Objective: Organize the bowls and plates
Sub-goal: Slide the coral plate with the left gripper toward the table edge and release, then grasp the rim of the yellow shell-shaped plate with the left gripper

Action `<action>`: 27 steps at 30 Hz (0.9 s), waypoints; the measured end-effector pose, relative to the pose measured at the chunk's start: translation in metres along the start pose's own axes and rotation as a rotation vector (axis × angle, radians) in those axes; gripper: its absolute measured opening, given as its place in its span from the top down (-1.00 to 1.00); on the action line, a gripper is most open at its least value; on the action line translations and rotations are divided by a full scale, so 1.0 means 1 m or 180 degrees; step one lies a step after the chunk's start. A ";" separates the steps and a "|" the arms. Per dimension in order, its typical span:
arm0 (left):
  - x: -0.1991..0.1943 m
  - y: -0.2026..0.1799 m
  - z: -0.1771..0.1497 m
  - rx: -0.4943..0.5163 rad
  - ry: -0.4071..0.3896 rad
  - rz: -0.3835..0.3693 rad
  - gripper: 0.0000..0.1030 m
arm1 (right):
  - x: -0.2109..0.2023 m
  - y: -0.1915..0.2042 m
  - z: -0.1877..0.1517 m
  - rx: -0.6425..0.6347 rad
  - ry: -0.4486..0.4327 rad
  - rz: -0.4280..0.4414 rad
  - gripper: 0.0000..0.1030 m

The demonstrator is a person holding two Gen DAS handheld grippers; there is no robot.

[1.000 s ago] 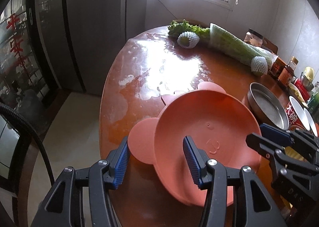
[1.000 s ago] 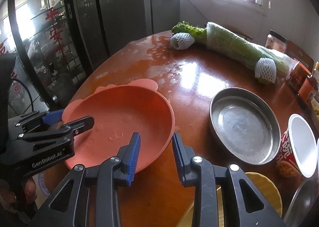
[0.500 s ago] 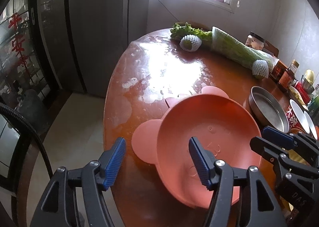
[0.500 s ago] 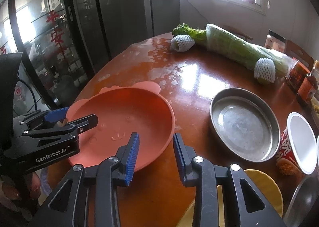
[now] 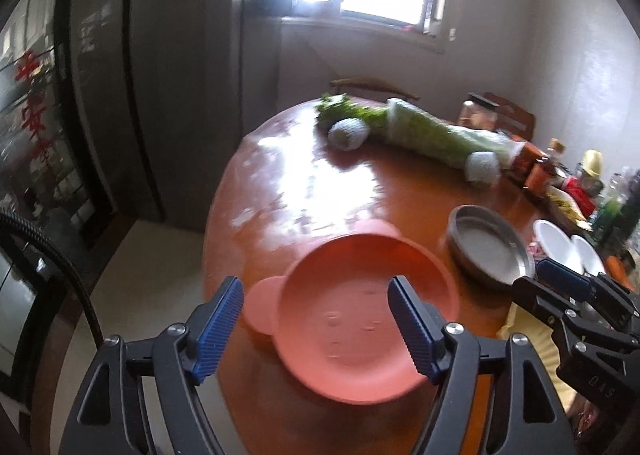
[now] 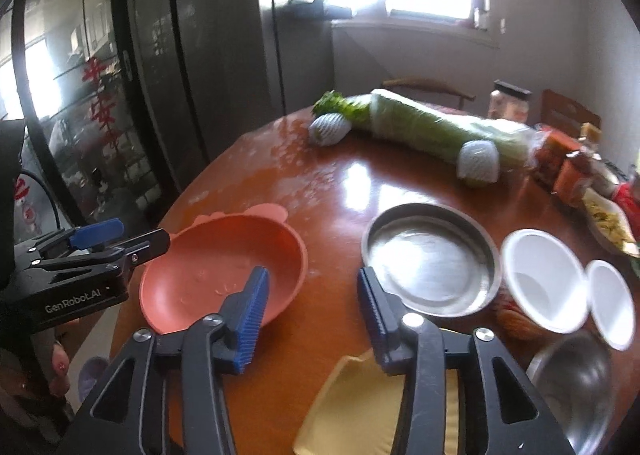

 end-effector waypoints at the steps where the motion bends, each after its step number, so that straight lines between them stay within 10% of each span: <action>1: -0.003 -0.007 0.000 0.0023 -0.0008 -0.0045 -0.44 | -0.008 -0.003 -0.001 0.0020 -0.0037 -0.0020 0.02; 27: 0.006 -0.149 -0.064 0.0803 0.0450 -0.0601 -0.44 | -0.122 -0.050 -0.098 0.0392 -0.0009 -0.0436 -0.12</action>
Point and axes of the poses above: each gripper's, at about its wrist camera, not at the fingertips, and x roughly the way its jaws point, y to its left, z to its top, the point moved 8 cm from there along x, roughly the way its jaws point, and after that the axes turned 7 degrees about -x, right-handed, at the moved point
